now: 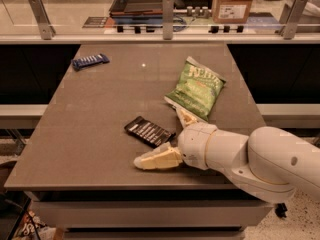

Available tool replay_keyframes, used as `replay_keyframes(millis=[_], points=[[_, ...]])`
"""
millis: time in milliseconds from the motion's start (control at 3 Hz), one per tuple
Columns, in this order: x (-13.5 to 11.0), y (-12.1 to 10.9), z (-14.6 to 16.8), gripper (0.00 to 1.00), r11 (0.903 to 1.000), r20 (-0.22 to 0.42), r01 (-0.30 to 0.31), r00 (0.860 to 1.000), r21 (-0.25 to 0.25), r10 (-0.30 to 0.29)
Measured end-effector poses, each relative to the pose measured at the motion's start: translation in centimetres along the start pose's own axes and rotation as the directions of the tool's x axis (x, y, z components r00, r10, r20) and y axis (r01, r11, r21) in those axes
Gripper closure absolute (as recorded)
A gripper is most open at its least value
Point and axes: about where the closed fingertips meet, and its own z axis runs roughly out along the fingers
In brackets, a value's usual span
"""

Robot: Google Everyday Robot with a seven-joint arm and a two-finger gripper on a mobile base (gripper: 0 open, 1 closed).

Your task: Move rxbar chocolate near rxbar blueberry

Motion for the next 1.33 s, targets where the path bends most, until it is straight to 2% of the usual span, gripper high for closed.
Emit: replay_keyframes(millis=[333, 1333], points=[[-0.18, 0.15, 0.06, 0.17, 1.0000, 0.000, 0.005, 1.000, -0.002, -0.005], [-0.71, 0.57, 0.22, 0.85, 0.9998, -0.001, 0.018, 1.000, -0.006, -0.018]])
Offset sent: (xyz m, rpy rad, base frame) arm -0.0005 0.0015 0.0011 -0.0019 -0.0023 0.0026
